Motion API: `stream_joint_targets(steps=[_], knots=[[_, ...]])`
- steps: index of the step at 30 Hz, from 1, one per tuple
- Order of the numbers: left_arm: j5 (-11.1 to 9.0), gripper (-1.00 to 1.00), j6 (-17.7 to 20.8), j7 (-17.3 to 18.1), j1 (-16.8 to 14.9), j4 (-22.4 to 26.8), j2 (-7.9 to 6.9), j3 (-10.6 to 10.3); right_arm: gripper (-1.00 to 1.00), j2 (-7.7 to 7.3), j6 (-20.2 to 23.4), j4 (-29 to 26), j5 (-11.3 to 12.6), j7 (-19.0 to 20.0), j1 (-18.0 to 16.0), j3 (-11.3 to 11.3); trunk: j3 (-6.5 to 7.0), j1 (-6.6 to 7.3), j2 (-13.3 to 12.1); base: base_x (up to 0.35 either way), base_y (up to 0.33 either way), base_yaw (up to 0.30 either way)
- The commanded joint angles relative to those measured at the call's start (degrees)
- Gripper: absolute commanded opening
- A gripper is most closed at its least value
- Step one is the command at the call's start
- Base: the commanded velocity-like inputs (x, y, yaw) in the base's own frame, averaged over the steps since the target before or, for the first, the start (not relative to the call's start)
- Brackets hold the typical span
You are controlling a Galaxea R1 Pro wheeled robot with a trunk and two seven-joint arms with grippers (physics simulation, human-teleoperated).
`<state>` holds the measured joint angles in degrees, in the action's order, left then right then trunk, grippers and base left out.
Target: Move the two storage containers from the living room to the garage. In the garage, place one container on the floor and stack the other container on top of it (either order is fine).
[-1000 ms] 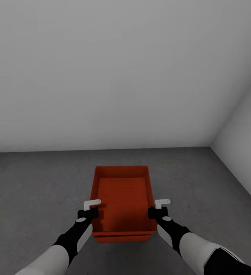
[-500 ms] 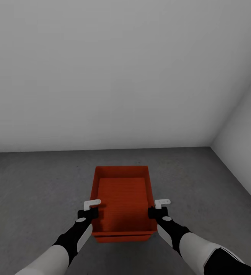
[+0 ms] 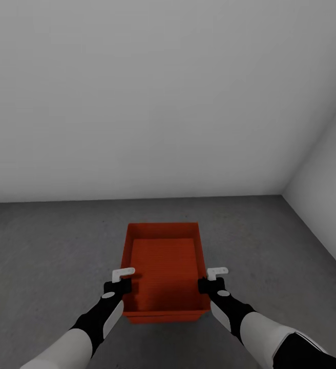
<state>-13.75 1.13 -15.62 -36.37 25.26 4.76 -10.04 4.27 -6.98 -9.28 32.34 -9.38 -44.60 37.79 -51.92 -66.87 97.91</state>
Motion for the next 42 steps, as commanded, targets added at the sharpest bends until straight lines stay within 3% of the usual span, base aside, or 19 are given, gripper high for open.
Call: stream_joint_targets(steps=[1,42], knots=[[0.7,-1.00,-1.0,-0.8,0.0,0.2,0.00,0.5,-1.00,0.04,-0.4,0.2,1.7,-0.1,0.0,-3.2,-0.12,0.01,0.0,0.000,0.000,0.000],[0.7,-1.00,-1.0,-0.8,0.0,0.2,0.07,0.5,-1.00,-0.05,-0.5,0.2,1.7,-0.1,0.0,-3.1,-1.08,0.01,0.0,0.000,0.000,0.000]])
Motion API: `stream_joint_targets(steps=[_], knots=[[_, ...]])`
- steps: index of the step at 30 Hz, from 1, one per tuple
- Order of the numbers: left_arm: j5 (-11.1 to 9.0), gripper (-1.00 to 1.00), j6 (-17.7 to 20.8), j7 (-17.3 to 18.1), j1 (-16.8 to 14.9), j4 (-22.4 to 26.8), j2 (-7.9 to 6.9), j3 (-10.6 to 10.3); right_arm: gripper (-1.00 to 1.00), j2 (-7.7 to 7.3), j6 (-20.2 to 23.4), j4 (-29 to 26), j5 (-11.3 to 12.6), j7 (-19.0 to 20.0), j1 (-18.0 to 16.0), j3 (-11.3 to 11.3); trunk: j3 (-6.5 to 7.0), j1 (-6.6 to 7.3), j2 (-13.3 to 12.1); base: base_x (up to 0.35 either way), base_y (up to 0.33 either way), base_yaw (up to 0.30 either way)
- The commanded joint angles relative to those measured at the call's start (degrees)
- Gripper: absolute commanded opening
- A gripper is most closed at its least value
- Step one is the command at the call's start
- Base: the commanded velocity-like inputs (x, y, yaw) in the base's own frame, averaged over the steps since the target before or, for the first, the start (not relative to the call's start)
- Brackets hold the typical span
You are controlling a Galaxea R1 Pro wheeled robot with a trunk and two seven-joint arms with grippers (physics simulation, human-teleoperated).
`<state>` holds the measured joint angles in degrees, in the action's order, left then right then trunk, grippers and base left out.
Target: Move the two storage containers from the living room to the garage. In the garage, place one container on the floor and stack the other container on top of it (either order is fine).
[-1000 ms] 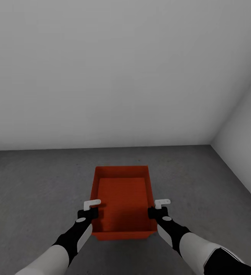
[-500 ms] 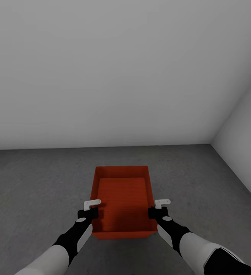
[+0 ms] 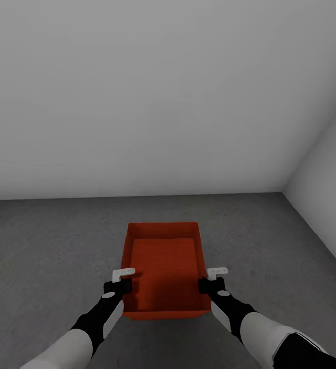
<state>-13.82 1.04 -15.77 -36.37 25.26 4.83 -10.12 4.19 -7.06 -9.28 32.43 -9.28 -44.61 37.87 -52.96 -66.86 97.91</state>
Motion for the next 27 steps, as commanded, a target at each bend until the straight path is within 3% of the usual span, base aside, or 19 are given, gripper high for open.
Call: stream_joint_targets(steps=[1,27], knots=[[0.7,-1.00,-1.0,-0.7,0.0,0.2,0.00,0.5,-1.00,0.05,-0.4,0.2,1.7,-0.2,0.0,-3.2,-0.04,0.01,0.0,0.000,0.000,0.000],[0.7,-1.00,-1.0,-0.7,0.0,0.2,0.09,0.5,-1.00,0.10,-0.4,0.2,1.6,-0.2,0.0,-3.2,-0.04,0.01,0.0,0.023,0.000,0.000]])
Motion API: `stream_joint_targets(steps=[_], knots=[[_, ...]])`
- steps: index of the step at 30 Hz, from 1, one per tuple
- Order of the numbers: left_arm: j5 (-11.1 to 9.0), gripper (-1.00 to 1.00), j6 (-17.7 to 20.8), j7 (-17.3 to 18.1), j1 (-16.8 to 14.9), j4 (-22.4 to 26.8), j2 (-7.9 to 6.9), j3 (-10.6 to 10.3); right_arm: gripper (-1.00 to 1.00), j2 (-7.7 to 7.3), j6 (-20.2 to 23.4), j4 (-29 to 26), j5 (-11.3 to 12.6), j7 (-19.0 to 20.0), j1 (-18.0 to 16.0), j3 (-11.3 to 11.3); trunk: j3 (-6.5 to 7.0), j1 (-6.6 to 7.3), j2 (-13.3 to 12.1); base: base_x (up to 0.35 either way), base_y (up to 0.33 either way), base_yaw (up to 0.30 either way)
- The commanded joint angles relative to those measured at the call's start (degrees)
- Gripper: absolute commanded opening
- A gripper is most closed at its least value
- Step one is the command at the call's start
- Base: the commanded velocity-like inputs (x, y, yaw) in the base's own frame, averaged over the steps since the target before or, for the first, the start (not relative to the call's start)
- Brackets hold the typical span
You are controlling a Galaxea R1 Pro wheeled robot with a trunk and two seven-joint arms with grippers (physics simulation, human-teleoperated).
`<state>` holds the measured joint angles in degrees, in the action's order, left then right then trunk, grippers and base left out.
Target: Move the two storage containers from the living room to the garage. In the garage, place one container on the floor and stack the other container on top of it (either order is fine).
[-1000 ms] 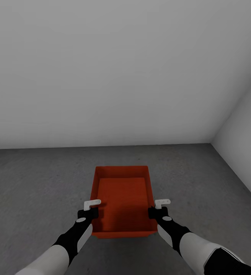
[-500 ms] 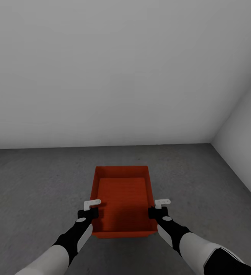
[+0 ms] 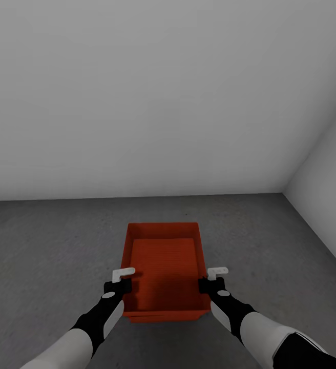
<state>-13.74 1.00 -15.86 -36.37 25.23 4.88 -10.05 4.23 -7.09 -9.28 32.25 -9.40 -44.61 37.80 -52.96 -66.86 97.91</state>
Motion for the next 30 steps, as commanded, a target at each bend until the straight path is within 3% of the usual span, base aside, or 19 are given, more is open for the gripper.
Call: stream_joint_targets(steps=[1,30], knots=[[0.6,-1.00,-0.9,-0.6,0.0,0.2,0.04,0.5,-1.00,0.05,-0.4,0.2,1.8,-0.1,0.0,-3.1,-0.03,0.01,0.0,0.002,0.000,0.000],[0.7,-1.00,-0.9,-0.6,0.0,0.3,0.30,0.5,-1.00,0.02,-0.5,0.2,1.8,-0.1,0.0,-3.1,-0.03,0.01,0.0,0.000,0.000,0.000]])
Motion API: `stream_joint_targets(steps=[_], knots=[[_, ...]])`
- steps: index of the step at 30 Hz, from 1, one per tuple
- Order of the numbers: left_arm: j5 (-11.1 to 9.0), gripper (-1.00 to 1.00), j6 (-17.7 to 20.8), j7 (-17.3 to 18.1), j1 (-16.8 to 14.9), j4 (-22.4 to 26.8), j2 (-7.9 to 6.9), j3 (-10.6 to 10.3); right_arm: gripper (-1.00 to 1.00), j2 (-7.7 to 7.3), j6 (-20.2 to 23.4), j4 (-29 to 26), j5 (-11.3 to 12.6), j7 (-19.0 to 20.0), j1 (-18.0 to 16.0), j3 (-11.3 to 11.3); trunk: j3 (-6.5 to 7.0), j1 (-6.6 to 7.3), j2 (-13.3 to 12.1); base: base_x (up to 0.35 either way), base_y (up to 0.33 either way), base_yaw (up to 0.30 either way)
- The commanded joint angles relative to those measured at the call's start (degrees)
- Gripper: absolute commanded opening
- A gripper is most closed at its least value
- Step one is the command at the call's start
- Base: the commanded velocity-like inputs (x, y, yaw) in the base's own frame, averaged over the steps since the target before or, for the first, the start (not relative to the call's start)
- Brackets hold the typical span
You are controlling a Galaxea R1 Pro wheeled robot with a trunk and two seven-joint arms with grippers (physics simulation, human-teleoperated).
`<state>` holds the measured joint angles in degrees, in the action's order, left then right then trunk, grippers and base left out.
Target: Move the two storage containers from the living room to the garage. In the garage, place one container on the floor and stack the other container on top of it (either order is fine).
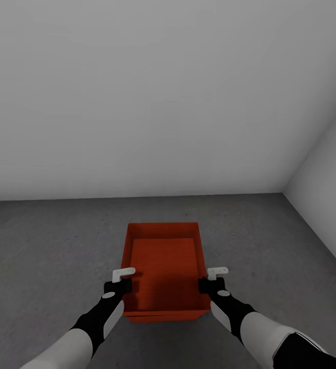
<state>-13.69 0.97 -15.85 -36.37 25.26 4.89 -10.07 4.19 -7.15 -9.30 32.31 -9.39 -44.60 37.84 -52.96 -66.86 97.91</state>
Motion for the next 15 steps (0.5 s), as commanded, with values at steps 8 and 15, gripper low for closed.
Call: stream_joint_targets(steps=[8,15], knots=[[0.6,-1.00,-0.8,-0.6,0.0,0.2,0.33,0.5,-1.00,0.11,-0.4,0.2,1.7,-0.1,0.0,-3.1,-0.03,0.01,0.0,0.000,0.000,0.000],[0.7,-1.00,-0.8,-0.5,0.0,0.3,0.26,0.4,-1.00,0.06,-0.5,0.2,1.7,-0.2,0.0,-3.2,-0.03,0.01,0.0,0.000,0.000,0.000]])
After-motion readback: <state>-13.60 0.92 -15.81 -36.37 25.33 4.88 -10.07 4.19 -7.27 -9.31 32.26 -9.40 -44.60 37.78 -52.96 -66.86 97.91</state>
